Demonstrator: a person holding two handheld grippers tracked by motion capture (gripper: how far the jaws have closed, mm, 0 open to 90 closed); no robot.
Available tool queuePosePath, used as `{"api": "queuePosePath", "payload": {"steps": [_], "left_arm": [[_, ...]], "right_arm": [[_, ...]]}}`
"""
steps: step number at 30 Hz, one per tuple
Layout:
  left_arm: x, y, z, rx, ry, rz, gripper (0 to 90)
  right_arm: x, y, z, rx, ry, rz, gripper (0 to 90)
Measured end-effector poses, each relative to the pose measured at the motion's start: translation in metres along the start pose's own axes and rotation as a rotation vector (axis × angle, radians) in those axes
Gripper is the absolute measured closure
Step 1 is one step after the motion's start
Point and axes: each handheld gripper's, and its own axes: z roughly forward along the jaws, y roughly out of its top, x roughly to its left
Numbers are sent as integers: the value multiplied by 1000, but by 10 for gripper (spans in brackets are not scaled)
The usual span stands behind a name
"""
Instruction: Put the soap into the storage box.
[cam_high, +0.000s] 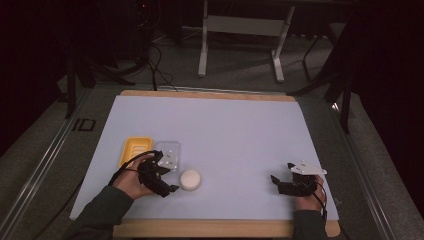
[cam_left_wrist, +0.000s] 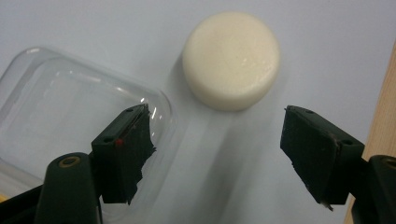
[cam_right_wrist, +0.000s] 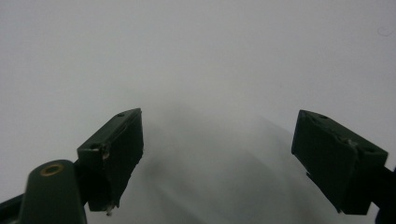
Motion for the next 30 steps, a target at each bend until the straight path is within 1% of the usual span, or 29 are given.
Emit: {"api": "queuePosePath", "payload": {"steps": [1,3,4,5,6,9,13,15,16,21,23,24,26,27,28,30], "left_arm": [[0,0,0,0,0,0,250],[1,3,1,2,-5,14,248],[2,5,2,10,-10,24,248],[2,5,2,10,-10,24,248],[2,8,4,22,-12,37,248],[2,10,5,26,-18,39,248],[3,13,7,36,-21,53,248],[2,17,9,47,-31,65,247],[2,18,10,51,-30,73,246],[3,24,14,73,-34,89,241],[3,25,15,79,-34,87,232],[3,27,17,92,-35,86,232],[2,29,20,113,-31,101,213],[2,29,20,113,-31,101,210],[1,31,21,125,-37,112,210],[1,32,22,124,-39,111,208]], "right_arm": [[0,0,0,0,0,0,164],[0,0,0,1,0,-1,164],[0,0,0,2,1,-2,164],[0,0,0,2,1,-2,164],[0,0,0,0,3,0,164],[0,0,0,-1,2,-1,164],[0,0,0,1,2,-1,164],[0,0,0,2,1,-2,164],[0,0,0,2,1,-1,164],[0,0,0,3,1,-4,164],[0,0,0,3,1,-4,164],[0,0,0,2,1,-4,164],[0,0,0,2,2,-3,165],[0,0,0,2,2,-4,165],[0,0,0,3,2,-3,165],[0,0,0,3,2,-4,165]]}}
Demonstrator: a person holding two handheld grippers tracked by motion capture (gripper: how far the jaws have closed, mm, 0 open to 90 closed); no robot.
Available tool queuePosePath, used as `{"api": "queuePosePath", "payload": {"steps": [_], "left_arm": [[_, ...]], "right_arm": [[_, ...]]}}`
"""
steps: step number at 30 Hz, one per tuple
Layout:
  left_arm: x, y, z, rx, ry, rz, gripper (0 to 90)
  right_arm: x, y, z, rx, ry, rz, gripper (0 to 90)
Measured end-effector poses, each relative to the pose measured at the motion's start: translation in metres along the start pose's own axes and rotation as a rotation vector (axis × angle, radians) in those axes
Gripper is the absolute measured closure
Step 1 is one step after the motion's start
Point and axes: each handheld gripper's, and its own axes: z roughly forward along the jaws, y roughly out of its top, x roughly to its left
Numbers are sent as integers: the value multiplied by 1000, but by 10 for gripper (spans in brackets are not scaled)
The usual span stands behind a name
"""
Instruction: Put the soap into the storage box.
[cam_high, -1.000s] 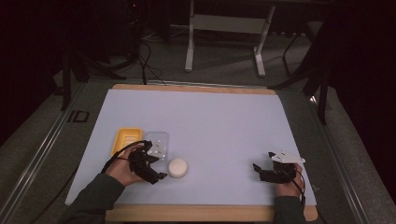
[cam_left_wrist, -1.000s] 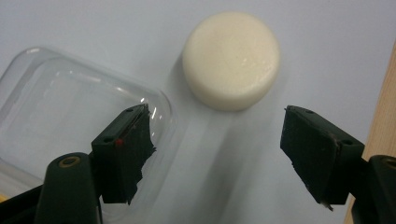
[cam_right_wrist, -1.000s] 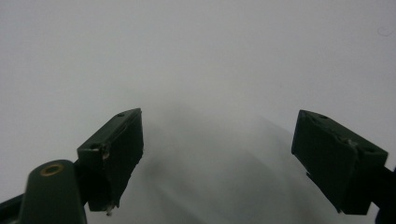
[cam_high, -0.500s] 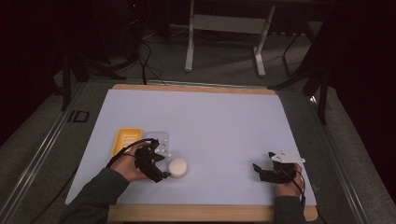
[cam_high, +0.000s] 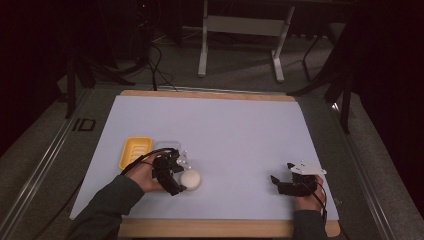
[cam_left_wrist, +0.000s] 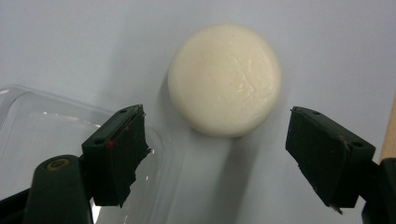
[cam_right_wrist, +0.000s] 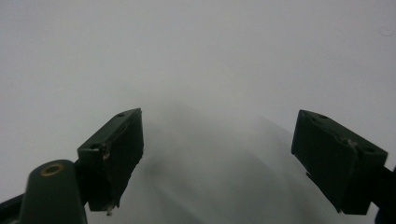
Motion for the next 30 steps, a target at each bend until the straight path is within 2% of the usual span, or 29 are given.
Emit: {"api": "queuePosePath", "payload": {"steps": [8,15,17,23,27,30], "left_arm": [[2,10,5,21,-13,14,159],[2,15,9,39,-28,27,154],[3,18,13,53,-45,21,154],[2,23,18,54,-62,30,150],[2,27,20,64,-67,33,126],[1,31,25,66,-88,38,103]], "right_arm": [[0,0,0,3,2,-6,166],[0,0,1,4,4,-10,166],[0,0,1,6,4,-13,165],[1,0,1,8,4,-13,165],[1,0,1,9,4,-15,165],[1,0,1,9,4,-15,166]]}}
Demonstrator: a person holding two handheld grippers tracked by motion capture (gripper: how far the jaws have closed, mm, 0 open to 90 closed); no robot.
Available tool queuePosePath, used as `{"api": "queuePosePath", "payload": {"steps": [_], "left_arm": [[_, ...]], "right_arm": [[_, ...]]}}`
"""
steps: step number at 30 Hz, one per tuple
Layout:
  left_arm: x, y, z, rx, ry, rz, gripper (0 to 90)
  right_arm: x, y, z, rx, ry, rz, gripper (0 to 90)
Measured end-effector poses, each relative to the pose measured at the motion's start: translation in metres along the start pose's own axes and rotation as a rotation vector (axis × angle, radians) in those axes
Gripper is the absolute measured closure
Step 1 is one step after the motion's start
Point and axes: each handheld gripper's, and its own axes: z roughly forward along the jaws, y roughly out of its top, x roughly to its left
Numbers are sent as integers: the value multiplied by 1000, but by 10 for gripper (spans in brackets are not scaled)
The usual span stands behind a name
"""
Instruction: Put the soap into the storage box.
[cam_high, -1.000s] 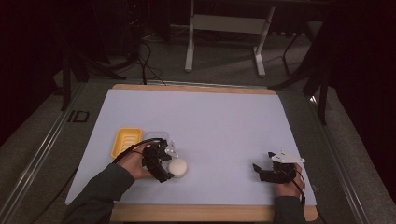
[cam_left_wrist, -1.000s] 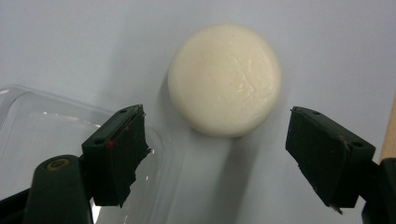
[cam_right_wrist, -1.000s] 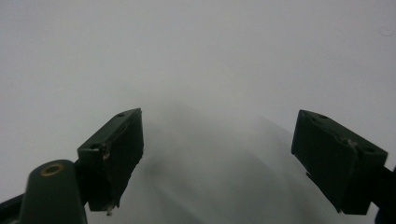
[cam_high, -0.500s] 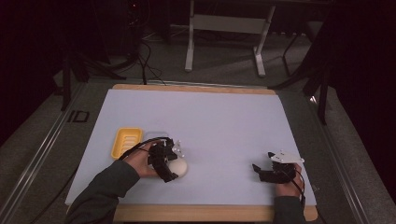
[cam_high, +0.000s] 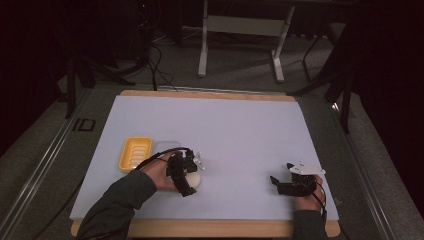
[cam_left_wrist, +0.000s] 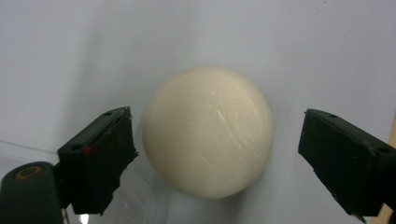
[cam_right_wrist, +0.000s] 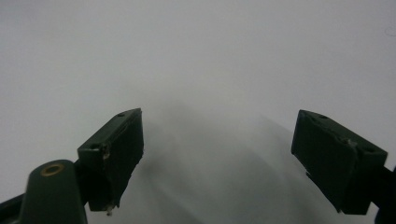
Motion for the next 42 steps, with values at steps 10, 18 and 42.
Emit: {"api": "queuePosePath", "payload": {"steps": [10,18,42], "left_arm": [[0,5,13,42,24,11,128],[1,5,20,71,34,19,152],[8,7,22,119,-10,2,252]], "right_arm": [[0,0,0,0,1,-1,165],[0,0,0,2,0,-3,166],[0,0,0,2,4,-5,165]]}}
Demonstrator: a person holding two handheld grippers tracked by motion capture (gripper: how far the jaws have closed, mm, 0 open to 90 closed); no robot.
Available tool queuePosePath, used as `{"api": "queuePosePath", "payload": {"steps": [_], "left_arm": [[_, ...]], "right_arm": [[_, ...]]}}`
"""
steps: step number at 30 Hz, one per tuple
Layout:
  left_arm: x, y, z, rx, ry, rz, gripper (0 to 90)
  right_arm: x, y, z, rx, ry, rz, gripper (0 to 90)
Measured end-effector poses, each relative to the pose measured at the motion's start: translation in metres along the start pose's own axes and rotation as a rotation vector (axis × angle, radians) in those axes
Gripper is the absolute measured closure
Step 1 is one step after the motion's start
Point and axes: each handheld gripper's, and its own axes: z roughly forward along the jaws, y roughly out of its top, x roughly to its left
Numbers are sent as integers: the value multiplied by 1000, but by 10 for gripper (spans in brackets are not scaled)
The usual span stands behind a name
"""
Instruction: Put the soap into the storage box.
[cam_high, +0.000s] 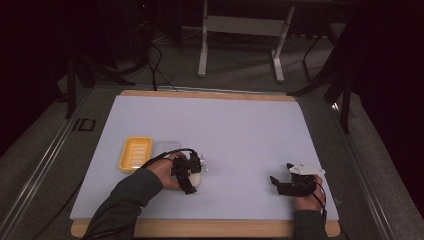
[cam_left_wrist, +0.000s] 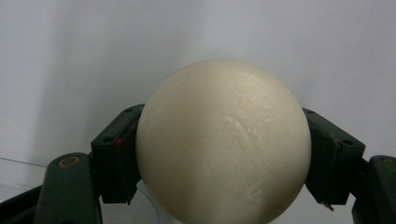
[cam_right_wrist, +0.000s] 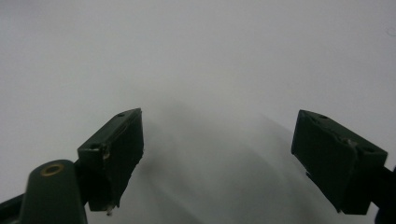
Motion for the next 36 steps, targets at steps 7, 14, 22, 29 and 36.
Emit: {"api": "queuePosePath", "payload": {"steps": [7,14,22,29,36], "left_arm": [[-1,0,-1,18,3,12,252],[-1,0,-3,24,9,13,253],[2,-1,-9,17,8,2,253],[4,-2,-14,16,14,-1,253],[8,-6,-21,13,20,-18,253]], "right_arm": [[0,0,0,0,0,-1,165],[0,0,0,-1,0,-2,166],[0,0,0,0,0,-3,166],[0,0,0,-1,1,-2,166],[0,0,0,0,0,-2,165]]}}
